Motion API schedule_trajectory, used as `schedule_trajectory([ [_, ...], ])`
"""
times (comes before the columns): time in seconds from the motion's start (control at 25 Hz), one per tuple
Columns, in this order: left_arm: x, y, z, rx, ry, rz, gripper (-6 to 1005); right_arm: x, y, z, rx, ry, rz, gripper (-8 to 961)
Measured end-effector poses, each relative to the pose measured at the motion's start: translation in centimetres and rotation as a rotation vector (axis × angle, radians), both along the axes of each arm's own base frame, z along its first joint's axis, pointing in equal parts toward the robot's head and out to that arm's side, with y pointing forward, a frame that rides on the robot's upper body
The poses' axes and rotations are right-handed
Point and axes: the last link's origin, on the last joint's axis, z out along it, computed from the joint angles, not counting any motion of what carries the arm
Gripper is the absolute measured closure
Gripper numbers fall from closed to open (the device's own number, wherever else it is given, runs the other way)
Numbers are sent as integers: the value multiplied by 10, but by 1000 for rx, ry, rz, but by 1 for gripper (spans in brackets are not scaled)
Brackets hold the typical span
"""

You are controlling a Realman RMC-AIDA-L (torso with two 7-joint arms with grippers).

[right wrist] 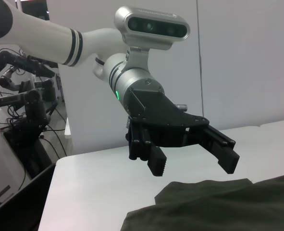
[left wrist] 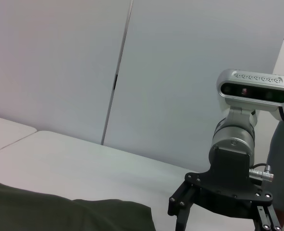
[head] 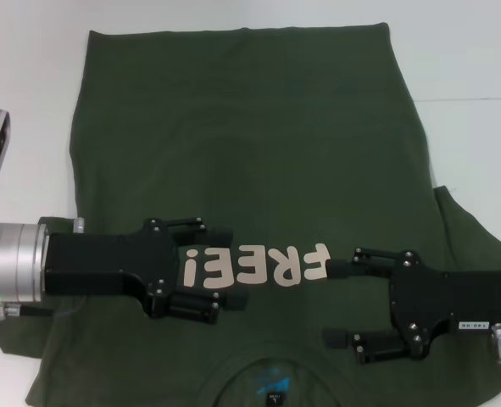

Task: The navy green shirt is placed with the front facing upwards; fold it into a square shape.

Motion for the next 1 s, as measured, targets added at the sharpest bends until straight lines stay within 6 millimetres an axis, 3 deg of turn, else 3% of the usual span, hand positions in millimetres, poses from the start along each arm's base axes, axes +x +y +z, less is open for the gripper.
schedule_trajectory([
  [0.6, 0, 1, 1, 18, -6, -1, 82, 1, 4, 2, 25, 1, -13, 61],
  [0.84, 1, 8, -1, 68, -32, 6, 83, 2, 29, 15, 131, 13, -129, 63],
  [1.0, 6, 12, -7, 70, -32, -1, 83, -2, 56, 36, 153, 8, -290, 64],
])
